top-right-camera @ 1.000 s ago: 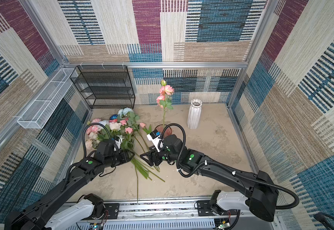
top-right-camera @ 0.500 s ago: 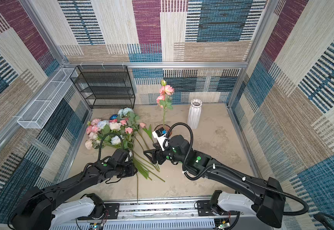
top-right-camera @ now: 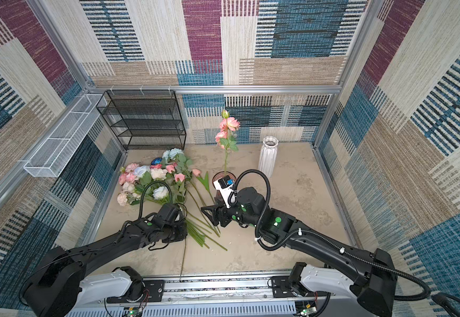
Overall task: Arrange flowers in a vase
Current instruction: Pick up the flower from the flowers, then place the flower in the vase.
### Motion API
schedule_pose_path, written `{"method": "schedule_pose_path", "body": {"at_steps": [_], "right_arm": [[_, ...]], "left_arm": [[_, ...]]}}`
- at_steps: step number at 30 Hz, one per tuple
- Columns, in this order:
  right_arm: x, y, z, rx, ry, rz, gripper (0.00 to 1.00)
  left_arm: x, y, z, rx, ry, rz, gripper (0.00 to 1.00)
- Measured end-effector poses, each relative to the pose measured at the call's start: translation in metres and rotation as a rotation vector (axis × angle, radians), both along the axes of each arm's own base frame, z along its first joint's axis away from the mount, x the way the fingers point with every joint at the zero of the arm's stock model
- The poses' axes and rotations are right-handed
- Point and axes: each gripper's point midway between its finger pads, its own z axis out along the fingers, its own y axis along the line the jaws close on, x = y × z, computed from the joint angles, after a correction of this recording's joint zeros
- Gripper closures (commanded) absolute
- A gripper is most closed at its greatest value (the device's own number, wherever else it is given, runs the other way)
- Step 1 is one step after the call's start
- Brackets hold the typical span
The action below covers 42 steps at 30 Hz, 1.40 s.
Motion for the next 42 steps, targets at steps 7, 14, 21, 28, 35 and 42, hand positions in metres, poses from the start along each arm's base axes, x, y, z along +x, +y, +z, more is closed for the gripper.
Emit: {"method": "schedule_pose_path", "body": {"at_steps": [7,14,21,28,35,42], "right_arm": [[0.001,-0.006,0.009,0.011,-0.019,-0.025,0.25],[-0.003,-0.012,0.051,0.081,-0.095,-0.020,0.20],[-0.009,-0.001,0.122,0.191,-0.212,0.052,0.15],[-0.011,0.038,0.159,0.248,-0.230,0.200,0.15],[-0.018,0.060,0.173,0.277,-0.233,0.312,0.20],[-0.018,0.065,0.179,0.283,-0.239,0.334,0.75]], "left_arm": [[0.018,0.002,0.080,-0.062,-0.220,0.015,1.00],[0.028,0.009,0.187,-0.132,-0.500,0.011,1.00],[0.011,-0.004,0.258,-0.269,-0.725,-0.137,1.00],[-0.023,-0.035,0.307,-0.481,-0.863,-0.375,1.00],[-0.047,-0.059,0.324,-0.625,-0.865,-0.562,1.00],[-0.056,-0.067,0.324,-0.669,-0.843,-0.633,1.00]]}}
